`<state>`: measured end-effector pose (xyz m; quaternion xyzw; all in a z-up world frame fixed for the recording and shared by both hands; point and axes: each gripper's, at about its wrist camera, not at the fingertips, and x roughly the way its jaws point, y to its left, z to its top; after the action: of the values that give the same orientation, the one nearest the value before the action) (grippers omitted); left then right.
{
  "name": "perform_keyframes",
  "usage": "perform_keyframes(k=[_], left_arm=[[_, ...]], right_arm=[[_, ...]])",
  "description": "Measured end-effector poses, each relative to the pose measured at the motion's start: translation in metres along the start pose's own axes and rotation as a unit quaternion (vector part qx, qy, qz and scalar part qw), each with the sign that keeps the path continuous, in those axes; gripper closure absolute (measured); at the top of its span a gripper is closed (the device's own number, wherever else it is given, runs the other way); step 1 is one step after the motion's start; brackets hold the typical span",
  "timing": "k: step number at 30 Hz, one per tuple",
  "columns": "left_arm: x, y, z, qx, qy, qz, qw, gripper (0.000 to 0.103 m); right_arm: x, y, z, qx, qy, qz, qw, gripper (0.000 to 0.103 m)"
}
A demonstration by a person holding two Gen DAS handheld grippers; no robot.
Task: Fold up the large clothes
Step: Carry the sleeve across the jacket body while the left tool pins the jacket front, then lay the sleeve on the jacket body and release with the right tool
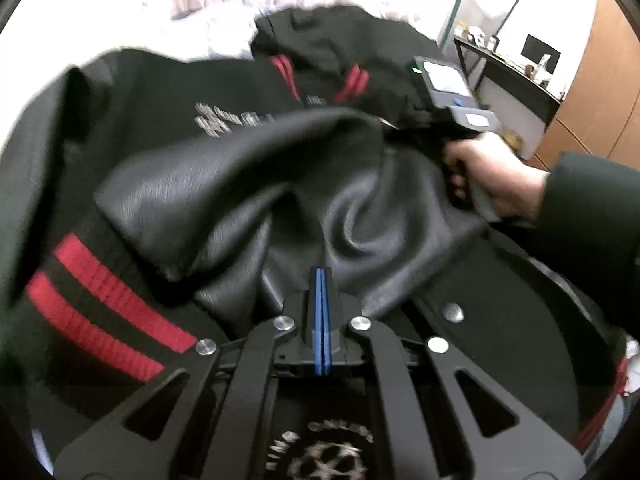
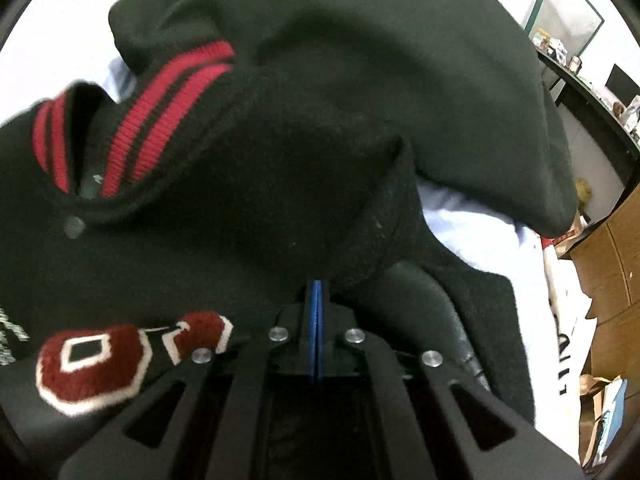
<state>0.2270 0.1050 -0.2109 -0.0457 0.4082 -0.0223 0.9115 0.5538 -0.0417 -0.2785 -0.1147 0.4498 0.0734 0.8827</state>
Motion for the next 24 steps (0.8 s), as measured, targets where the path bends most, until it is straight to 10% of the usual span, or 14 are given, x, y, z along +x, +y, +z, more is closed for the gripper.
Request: perform_keyframes(k=[2, 9, 24], left_arm=[[-0.006, 0.006, -0.001, 0.015, -0.017, 0.055, 0.9982, 0.102], [0.012, 0.049, -0.006, -0.031, 0.039, 0.045, 0.9977, 0.1], [0.039, 0.066, -0.023, -0.083, 0.093, 0.004, 0.9922, 0.1]], right_arm=[[-0.03, -0.003, -0.001, -0.003, -0.02, 0.006, 1.0, 0.103], [-0.091, -0.025, -0.045, 0.002, -0.012, 0.002, 1.0, 0.103], [0.006, -0.078, -0.084, 0.071, 0.091, 0.062, 0.991, 0.103]])
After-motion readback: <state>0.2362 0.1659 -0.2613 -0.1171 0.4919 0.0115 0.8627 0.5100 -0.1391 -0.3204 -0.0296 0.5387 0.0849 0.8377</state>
